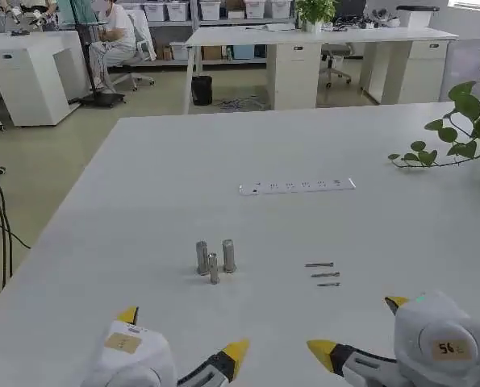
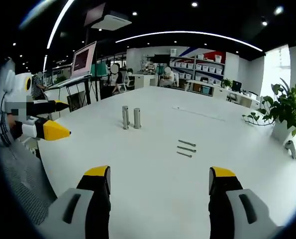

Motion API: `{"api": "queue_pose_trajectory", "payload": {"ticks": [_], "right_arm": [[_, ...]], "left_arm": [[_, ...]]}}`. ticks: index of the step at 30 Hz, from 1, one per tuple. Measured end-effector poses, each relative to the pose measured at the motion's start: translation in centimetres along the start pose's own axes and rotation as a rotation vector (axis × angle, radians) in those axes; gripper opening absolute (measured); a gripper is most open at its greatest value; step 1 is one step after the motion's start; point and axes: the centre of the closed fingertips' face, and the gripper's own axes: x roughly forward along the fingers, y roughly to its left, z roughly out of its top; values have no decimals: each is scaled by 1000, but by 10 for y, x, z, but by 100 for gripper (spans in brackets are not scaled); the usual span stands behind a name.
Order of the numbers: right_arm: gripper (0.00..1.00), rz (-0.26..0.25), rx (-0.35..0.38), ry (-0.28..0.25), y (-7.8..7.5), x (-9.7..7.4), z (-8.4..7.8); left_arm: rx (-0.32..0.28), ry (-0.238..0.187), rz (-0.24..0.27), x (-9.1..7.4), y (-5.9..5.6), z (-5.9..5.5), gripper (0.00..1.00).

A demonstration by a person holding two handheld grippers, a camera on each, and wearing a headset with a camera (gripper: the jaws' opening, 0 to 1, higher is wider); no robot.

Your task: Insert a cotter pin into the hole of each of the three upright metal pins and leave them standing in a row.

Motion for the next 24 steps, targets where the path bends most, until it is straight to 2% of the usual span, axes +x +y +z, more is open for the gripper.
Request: {"api": "queue_pose_trajectory", "payload": {"ticks": [24], "right_arm": [[78, 1, -1, -7, 1, -1, 2]], "left_arm": [[5, 0, 0, 0, -1, 0, 91]]}}
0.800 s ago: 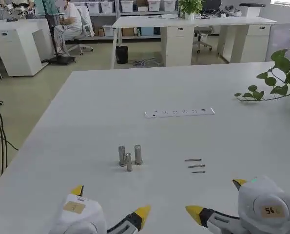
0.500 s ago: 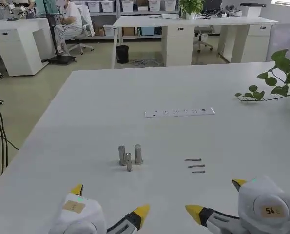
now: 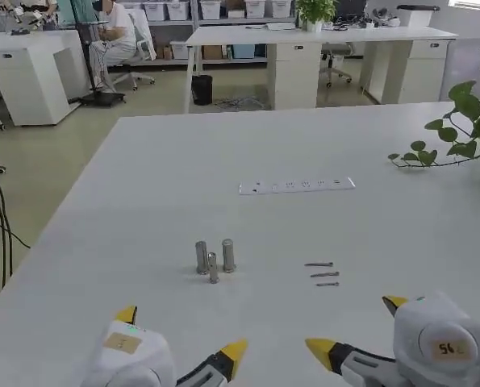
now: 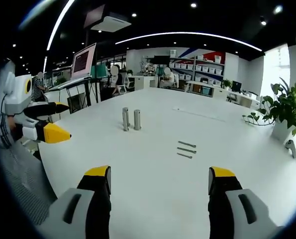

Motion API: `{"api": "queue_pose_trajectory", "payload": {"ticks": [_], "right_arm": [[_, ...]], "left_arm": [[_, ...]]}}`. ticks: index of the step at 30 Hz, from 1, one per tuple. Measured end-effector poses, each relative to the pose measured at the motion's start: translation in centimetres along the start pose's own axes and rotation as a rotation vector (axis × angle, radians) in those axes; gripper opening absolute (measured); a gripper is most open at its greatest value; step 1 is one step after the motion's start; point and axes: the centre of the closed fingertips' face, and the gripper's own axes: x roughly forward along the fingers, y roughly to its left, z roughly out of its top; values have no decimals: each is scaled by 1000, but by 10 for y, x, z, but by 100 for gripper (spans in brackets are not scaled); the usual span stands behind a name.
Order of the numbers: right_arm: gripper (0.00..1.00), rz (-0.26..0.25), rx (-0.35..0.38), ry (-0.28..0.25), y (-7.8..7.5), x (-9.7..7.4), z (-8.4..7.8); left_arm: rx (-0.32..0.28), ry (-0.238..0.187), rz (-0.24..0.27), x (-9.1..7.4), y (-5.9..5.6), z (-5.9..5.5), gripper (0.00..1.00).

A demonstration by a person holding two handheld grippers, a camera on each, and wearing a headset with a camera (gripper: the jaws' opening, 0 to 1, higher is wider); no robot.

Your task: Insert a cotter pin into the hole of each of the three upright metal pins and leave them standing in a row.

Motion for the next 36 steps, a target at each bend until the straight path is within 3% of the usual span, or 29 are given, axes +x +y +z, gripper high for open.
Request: {"api": "queue_pose_trajectory", "payload": {"ticks": [36], "right_arm": [[78, 1, 5, 0, 0, 0, 0]], "left_arm": [[-1, -1, 3, 0, 1, 0, 91]]}}
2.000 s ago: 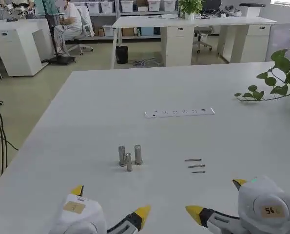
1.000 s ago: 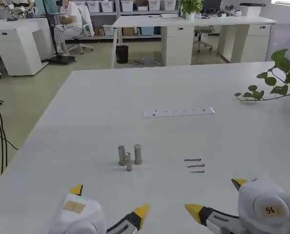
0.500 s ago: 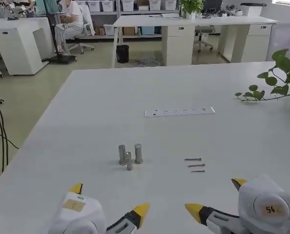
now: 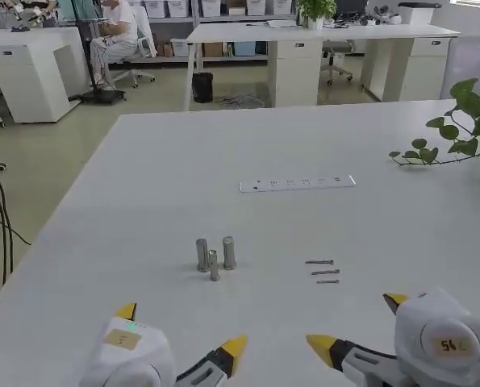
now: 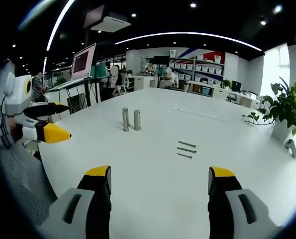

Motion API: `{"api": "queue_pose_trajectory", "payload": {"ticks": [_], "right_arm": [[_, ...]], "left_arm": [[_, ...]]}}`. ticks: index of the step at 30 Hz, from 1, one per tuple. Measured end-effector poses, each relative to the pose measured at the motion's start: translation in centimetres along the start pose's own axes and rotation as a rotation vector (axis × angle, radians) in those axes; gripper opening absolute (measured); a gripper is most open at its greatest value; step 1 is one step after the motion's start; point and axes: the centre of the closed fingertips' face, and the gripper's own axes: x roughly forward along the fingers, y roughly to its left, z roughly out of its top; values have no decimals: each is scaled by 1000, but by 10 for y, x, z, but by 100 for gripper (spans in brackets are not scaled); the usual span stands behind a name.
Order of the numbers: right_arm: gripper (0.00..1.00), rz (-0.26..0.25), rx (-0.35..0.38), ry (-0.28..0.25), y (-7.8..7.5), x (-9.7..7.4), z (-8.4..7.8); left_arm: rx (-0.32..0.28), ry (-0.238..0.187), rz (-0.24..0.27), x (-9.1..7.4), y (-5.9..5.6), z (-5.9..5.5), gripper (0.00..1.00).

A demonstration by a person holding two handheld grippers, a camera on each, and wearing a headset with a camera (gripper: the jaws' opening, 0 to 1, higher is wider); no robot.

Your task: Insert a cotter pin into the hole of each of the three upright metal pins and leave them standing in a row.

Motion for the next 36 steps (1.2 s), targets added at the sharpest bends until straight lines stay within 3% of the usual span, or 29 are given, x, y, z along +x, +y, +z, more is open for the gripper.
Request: {"api": "queue_pose_trajectory", "payload": {"ticks": [15, 19, 22, 29, 36], "right_arm": [[78, 2, 6, -6, 0, 0, 2], [77, 3, 21, -9, 0, -2, 3], [75, 1, 22, -19, -2, -3, 6], [70, 46, 18, -38, 5, 2, 22], [63, 126, 15, -55, 18, 30, 45]], "left_arm": [[6, -7, -14, 0, -3, 1, 95], [-29, -22, -34, 1, -6, 5, 98], [-10, -28, -40, 0, -9, 7, 98], [-8, -26, -51, 1, -12, 7, 99], [9, 7, -48, 3, -11, 0, 99]]}}
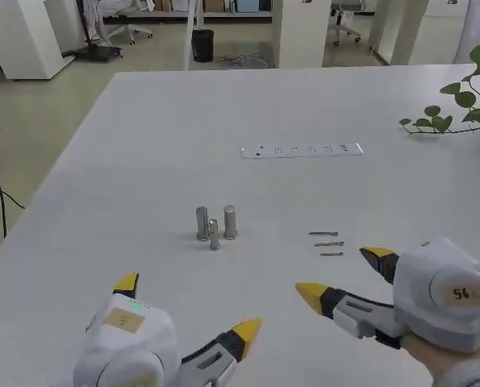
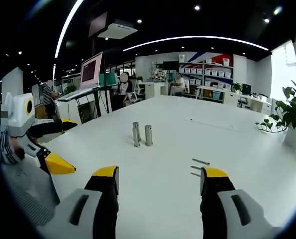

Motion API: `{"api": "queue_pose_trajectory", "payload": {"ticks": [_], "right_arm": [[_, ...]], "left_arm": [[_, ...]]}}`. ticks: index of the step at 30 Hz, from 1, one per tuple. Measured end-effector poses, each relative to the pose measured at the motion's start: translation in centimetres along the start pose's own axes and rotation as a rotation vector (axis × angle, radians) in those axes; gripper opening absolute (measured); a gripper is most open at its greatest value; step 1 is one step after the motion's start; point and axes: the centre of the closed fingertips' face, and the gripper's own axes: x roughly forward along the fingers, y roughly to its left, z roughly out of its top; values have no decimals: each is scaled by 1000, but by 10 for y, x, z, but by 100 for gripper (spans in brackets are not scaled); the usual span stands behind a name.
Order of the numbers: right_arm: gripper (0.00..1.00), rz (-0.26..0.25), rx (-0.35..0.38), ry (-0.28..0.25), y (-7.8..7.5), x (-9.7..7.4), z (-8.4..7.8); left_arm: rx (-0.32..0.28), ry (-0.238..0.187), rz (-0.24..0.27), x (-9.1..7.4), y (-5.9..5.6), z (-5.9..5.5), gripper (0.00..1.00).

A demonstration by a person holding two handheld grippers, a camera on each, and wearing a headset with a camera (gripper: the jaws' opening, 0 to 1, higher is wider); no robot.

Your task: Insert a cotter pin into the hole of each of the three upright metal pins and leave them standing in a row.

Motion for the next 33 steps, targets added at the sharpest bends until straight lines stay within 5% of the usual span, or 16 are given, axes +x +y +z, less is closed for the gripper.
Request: {"api": "queue_pose_trajectory", "payload": {"ticks": [14, 33], "right_arm": [[45, 155, -55, -12, 33, 74, 28], [28, 282, -79, 15, 67, 156, 17]], "left_arm": [[6, 7, 10, 0, 2, -2, 99], [8, 27, 25, 0, 7, -5, 97]]}}
